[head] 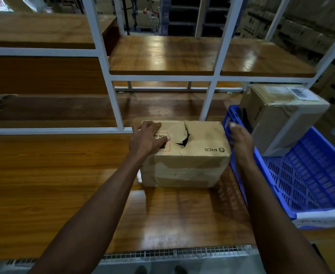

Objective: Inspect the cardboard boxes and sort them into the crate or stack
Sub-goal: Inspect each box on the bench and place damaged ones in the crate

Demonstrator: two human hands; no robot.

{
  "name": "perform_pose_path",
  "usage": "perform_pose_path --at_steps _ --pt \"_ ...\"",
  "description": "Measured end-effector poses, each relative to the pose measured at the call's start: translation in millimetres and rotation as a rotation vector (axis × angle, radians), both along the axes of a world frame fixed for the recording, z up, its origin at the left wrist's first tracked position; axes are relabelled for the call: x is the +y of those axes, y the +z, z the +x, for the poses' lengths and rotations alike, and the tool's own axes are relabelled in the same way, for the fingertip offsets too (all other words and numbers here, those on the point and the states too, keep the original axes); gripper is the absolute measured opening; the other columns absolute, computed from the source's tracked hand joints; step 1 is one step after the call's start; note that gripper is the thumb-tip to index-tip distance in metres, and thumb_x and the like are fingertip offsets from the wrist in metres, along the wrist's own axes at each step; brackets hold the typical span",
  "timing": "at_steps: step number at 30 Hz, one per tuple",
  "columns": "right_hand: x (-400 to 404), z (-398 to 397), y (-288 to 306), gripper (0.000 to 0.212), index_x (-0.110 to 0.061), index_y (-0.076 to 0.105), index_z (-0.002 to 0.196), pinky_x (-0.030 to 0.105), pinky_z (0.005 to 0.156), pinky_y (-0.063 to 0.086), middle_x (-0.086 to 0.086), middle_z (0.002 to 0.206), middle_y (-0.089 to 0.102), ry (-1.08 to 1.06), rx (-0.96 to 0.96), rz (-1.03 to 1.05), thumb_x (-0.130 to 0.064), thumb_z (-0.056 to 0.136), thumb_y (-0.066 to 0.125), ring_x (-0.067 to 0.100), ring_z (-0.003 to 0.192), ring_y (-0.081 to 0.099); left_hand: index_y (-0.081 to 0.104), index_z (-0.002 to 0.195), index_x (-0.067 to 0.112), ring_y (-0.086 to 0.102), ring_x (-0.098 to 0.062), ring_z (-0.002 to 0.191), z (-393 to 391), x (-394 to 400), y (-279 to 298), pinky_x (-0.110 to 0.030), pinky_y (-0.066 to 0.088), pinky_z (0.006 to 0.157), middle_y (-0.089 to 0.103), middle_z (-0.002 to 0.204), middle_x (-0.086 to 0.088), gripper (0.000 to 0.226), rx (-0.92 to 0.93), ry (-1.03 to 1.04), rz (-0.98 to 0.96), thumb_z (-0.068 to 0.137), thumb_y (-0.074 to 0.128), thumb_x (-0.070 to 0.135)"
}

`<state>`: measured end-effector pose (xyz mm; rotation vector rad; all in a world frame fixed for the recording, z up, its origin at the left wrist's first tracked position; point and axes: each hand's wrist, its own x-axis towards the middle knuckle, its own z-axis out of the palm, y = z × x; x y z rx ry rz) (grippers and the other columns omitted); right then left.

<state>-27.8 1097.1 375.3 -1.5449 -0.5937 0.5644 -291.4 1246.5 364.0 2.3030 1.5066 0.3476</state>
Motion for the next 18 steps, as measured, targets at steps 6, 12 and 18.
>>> perform_pose_path --at_steps 6,12,18 --pt "47 -32 30 0.04 -0.028 0.068 0.135 0.02 0.088 0.048 0.003 0.145 0.058 0.385 -0.578 -0.423 -0.034 0.095 0.069 0.013 0.119 0.061 0.046 0.151 0.039 0.028 -0.034 0.143 -3 -1 -3 -0.049 0.036 0.108 0.034 0.162 0.003 0.074 -0.051 0.014 0.015 0.087 0.061 0.072" --pt "63 -72 15 0.076 -0.045 0.028 0.161 0.06 0.124 0.005 0.004 0.175 0.004 0.457 -0.851 -0.831 -0.048 0.094 0.065 0.045 0.158 0.002 0.052 0.147 0.036 0.026 -0.033 0.144 -2 -7 4 -0.049 0.035 0.11 0.035 0.161 0.003 0.07 -0.08 0.024 -0.012 0.086 0.068 0.065" --pt "65 -77 10 0.073 -0.045 0.028 0.16 0.061 0.125 0.001 0.006 0.175 0.004 0.432 -0.838 -0.823 -0.038 0.096 0.061 0.048 0.157 -0.002 0.062 0.132 0.042 0.023 -0.031 0.148 -10 -32 3 -0.055 0.034 0.113 0.035 0.16 0.001 0.053 -0.175 -0.023 -0.025 0.082 0.077 0.054"
